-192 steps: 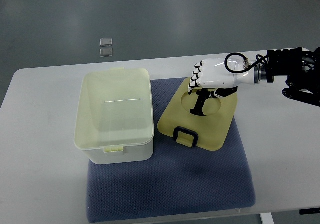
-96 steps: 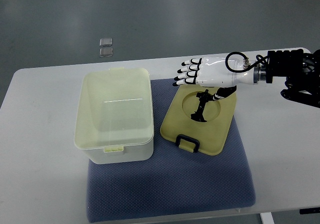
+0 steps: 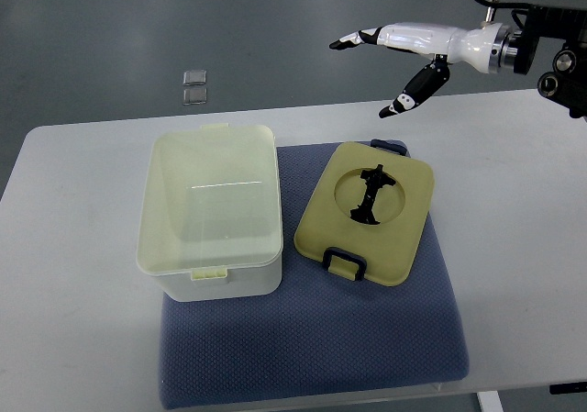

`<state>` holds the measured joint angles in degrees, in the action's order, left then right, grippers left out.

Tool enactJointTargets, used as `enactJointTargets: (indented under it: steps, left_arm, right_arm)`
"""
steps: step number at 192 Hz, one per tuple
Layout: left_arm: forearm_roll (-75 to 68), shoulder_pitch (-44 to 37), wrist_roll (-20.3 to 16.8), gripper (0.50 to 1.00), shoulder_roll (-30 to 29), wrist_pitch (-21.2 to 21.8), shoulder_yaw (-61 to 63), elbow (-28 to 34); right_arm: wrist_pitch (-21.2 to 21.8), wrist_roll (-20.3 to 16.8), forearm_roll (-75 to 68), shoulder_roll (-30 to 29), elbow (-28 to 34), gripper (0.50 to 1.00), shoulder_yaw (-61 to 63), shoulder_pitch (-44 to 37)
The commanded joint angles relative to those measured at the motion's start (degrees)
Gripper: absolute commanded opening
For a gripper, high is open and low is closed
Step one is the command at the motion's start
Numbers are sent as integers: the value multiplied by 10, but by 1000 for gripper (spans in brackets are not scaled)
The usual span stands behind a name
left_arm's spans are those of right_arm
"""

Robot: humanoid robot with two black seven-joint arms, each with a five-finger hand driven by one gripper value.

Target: Open white storage box with right hand

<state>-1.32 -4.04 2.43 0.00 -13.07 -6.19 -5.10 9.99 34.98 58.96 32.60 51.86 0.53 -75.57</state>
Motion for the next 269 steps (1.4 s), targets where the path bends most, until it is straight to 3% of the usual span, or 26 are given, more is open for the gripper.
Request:
enactJointTargets:
  steps: [1,38,79,140,269]
  left_arm:
    - [0,0,0,1000,0,0,0,0]
    - [0,0,0,1000,0,0,-1,0]
    - [0,0,-1,1000,0,0,0,0]
    - [0,0,0,1000,0,1,0,0]
    - [0,0,0,1000,0,0,0,0]
  right_arm:
    - [31,0,-116,-8,-6,928,9,17]
    - [58,-1,-356,-31,-11,932,11,52]
    - [92,-127,-594,-76,-40,932,13,91]
    - [104,-275,-838,-101,-61,934,37,136]
    - [107,-274,-844,-115,-60,934,49,151]
